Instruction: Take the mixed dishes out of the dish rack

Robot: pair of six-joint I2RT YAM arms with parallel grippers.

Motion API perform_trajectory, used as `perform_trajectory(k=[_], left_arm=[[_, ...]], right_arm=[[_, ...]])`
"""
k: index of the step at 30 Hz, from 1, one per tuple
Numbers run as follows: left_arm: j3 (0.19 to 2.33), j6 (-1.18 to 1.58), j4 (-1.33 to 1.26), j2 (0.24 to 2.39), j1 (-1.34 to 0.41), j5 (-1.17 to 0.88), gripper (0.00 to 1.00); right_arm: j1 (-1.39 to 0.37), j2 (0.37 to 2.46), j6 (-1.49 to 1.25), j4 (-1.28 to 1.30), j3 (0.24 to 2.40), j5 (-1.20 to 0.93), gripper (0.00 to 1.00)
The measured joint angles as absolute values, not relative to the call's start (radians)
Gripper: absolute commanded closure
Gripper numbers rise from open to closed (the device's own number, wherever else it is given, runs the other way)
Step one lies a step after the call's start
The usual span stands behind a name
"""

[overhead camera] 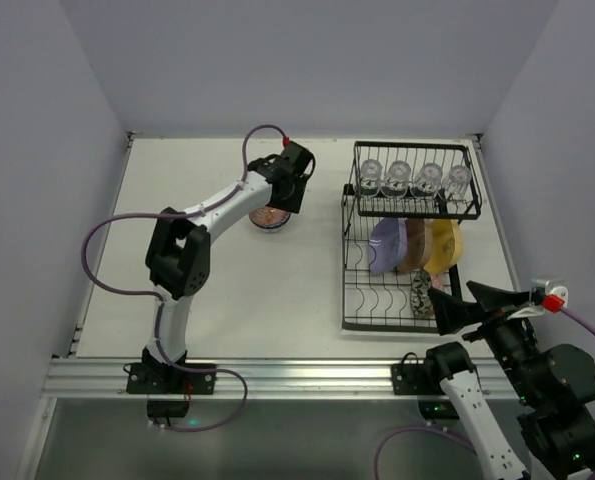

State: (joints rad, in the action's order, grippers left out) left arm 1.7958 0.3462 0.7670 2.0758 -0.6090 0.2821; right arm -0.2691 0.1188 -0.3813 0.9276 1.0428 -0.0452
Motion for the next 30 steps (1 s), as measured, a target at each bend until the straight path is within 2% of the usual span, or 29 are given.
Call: perform_trajectory(k=[1,8,13,18,22,26,30], left_arm=[[1.799,0.347,0.767,2.076,-0.609,0.282,0.38],[1.803,0.354,0.765,2.039,-0.633,0.316,0.17],[1.689,0.376,0.692,1.88,-0.69,0.336,0.09],[1.442,0.419,0.527,1.611,-0.781,0.311,0.07],[1.216,0.48,0.329,1.407,-0.828,0.183,0.06],[1.044,0.573,0.104,1.311,-0.87,0.074,0.04],[0.926,0.659,-0.06,1.28,-0.97,0.047,0.03]], right_arm=[[-0.269,0.119,-0.381,0.928,1.043,-0.045,0.01],[-0.269,0.119,-0.381,0.928,1.043,-0.045,0.01],[-0.269,0.119,-0.381,0.928,1.043,-0.045,0.01],[-0.269,0.119,-0.381,0.928,1.043,-0.044,0.01],[-0.269,0.12,-0.381,0.928,1.043,-0.044,0.01],[-0.269,0.12,-0.382,0.928,1.043,-0.041,0.01],[-0.269,0.12,-0.385,0.928,1.043,-0.03,0.01]])
